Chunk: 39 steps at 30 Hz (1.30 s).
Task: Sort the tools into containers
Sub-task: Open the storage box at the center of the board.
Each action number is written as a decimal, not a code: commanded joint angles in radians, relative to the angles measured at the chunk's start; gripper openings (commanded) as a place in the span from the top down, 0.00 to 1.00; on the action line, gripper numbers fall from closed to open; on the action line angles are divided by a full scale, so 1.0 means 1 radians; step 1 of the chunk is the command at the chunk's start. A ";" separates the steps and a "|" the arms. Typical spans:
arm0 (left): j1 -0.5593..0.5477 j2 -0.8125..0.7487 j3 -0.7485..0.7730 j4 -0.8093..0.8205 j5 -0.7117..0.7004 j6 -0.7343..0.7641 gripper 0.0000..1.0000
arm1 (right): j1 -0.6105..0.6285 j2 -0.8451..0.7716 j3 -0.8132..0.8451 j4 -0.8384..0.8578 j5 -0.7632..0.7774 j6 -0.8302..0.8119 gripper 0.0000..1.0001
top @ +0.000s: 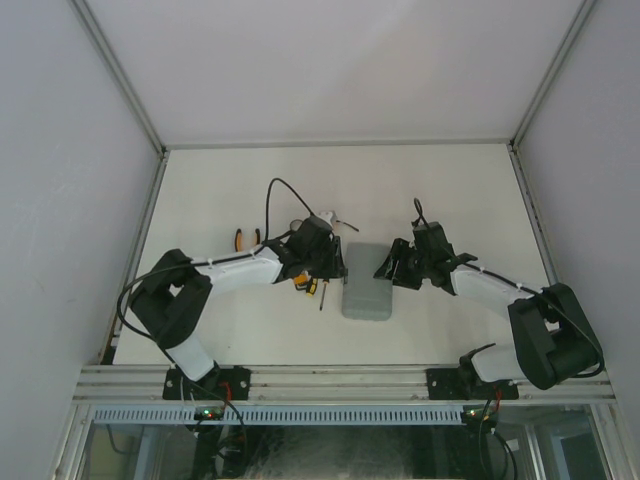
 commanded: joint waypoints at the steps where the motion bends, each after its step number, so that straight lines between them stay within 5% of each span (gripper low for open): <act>1: 0.023 -0.006 -0.031 0.037 0.026 -0.008 0.61 | 0.012 0.038 -0.023 -0.057 0.055 -0.039 0.47; 24: 0.034 0.050 -0.035 0.145 0.128 -0.041 0.65 | 0.023 0.054 -0.008 -0.066 0.060 -0.043 0.47; 39: 0.058 0.019 -0.049 0.184 0.161 -0.046 0.92 | 0.019 0.002 -0.008 -0.069 0.065 -0.036 0.47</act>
